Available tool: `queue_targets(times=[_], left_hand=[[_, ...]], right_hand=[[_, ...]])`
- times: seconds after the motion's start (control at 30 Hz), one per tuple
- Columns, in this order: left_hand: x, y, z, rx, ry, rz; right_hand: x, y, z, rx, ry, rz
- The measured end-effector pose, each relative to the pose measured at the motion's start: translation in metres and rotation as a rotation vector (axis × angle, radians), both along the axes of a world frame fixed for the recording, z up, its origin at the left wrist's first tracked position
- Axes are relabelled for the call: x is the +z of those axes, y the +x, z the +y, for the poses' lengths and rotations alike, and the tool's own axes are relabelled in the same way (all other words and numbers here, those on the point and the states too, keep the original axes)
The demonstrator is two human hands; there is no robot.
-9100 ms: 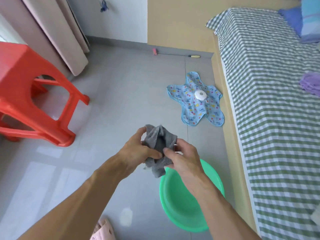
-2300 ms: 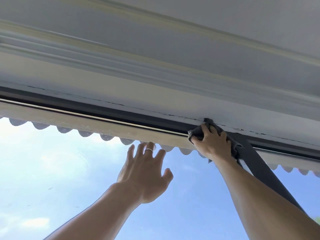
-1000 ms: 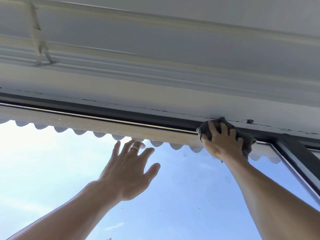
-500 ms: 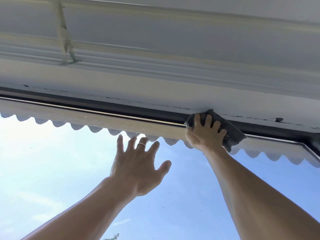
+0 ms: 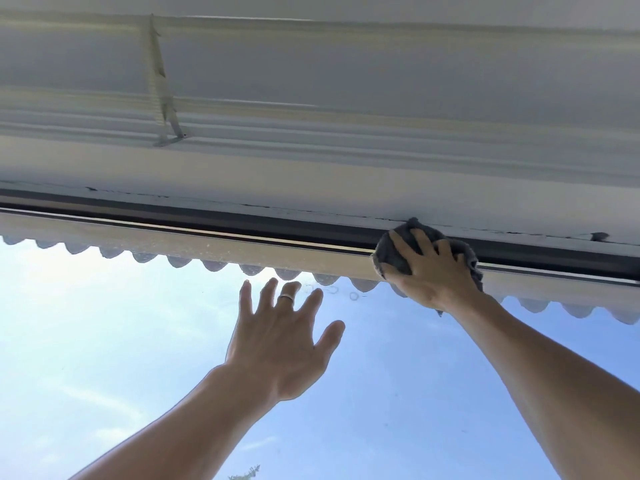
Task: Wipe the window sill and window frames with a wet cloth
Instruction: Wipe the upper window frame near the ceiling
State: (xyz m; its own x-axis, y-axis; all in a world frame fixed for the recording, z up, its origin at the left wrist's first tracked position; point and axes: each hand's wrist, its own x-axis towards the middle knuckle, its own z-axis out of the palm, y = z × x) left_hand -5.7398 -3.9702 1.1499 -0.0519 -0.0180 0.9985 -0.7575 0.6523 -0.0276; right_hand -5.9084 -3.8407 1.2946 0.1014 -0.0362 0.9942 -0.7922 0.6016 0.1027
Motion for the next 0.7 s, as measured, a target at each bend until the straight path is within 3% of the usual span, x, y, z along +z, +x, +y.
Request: queue_targets(times=[0.13, 0.27, 0.33, 0.47, 0.7], left_hand=[[-0.001, 0.010, -0.009, -0.098, 0.015, -0.036], [-0.003, 0.021, -0.020, -0.109, -0.009, -0.040], [-0.005, 0.029, -0.026, -0.102, 0.009, -0.008], [-0.006, 0.047, -0.040, -0.099, 0.036, 0.031], [-0.016, 0.063, -0.056, -0.106, 0.072, 0.062]], right_hand=[[-0.001, 0.018, -0.018, 0.068, -0.236, -0.154], [-0.005, 0.063, -0.057, 0.037, 0.007, 0.073], [-0.001, 0.060, -0.048, 0.069, 0.021, 0.032], [-0.004, 0.047, -0.041, 0.106, -0.324, -0.205], [-0.008, 0.114, -0.095, 0.107, 0.086, 0.103]])
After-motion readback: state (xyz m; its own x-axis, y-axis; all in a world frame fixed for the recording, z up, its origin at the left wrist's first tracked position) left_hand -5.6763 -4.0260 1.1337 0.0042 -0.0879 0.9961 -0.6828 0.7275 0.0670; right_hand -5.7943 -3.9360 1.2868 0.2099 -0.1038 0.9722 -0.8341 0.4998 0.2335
